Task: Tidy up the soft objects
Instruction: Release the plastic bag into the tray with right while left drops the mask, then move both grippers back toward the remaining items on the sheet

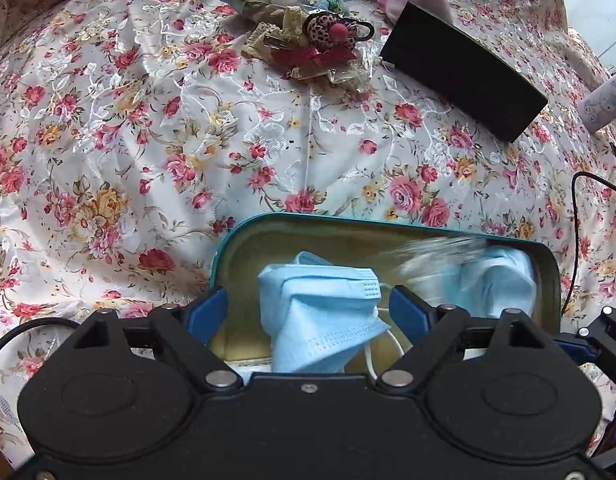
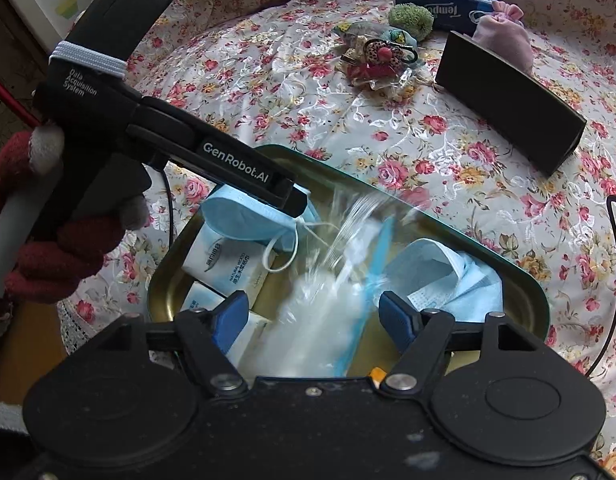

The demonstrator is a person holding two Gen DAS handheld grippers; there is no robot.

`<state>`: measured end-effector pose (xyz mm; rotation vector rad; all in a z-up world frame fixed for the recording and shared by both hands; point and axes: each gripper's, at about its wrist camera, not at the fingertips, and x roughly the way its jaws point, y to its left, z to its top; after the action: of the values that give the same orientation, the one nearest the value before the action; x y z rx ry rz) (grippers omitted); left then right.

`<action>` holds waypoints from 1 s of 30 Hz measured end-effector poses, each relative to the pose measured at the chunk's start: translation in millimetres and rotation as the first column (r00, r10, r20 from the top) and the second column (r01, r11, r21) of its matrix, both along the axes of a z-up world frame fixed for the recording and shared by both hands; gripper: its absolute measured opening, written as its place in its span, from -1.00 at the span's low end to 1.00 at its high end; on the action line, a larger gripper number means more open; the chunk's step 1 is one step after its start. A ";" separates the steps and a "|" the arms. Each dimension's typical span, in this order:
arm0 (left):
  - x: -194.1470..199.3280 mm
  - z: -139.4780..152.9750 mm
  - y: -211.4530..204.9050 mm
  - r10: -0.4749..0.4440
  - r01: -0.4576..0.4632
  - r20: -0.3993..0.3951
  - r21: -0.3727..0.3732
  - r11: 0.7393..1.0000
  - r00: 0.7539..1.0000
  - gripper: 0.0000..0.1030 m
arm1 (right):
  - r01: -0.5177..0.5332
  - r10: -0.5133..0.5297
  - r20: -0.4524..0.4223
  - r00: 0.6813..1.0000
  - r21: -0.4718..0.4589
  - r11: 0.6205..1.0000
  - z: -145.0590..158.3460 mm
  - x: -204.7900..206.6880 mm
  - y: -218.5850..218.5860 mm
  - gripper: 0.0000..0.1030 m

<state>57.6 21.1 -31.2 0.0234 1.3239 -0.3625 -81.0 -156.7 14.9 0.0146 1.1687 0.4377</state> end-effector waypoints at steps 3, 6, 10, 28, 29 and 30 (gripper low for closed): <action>-2.9 -1.7 -2.9 -0.007 0.007 0.005 0.018 1.000 1.000 0.62 | 0.006 -0.006 0.000 1.000 -0.004 1.000 -0.5 0.2 -1.4 0.42; -4.7 -4.3 -5.7 -0.007 0.007 0.005 0.020 1.000 1.000 0.62 | 0.015 -0.015 -0.003 1.000 -0.007 1.000 -1.1 -0.1 -3.7 0.43; -5.5 -3.0 -6.1 0.000 -0.001 0.008 0.021 1.000 1.000 0.62 | 0.027 -0.027 -0.002 1.000 -0.008 1.000 -0.9 -1.3 -6.5 0.44; -11.0 13.1 -19.7 -0.013 0.008 0.068 0.076 0.997 0.998 0.63 | 0.107 -0.110 0.070 0.991 0.035 0.994 13.5 -9.5 -29.9 0.56; -10.7 14.1 -21.1 -0.015 0.009 0.072 0.079 0.997 0.997 0.63 | 0.115 -0.118 0.085 0.989 0.039 0.993 15.4 -10.1 -32.6 0.59; -10.3 15.0 -22.5 -0.018 0.011 0.076 0.081 0.997 0.997 0.63 | 0.124 -0.127 0.102 0.987 0.040 0.991 17.3 -10.8 -35.2 0.61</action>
<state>47.3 -1.4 -16.2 0.1135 1.2625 -0.3173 -91.8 -191.8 32.1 0.0926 1.0507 0.3421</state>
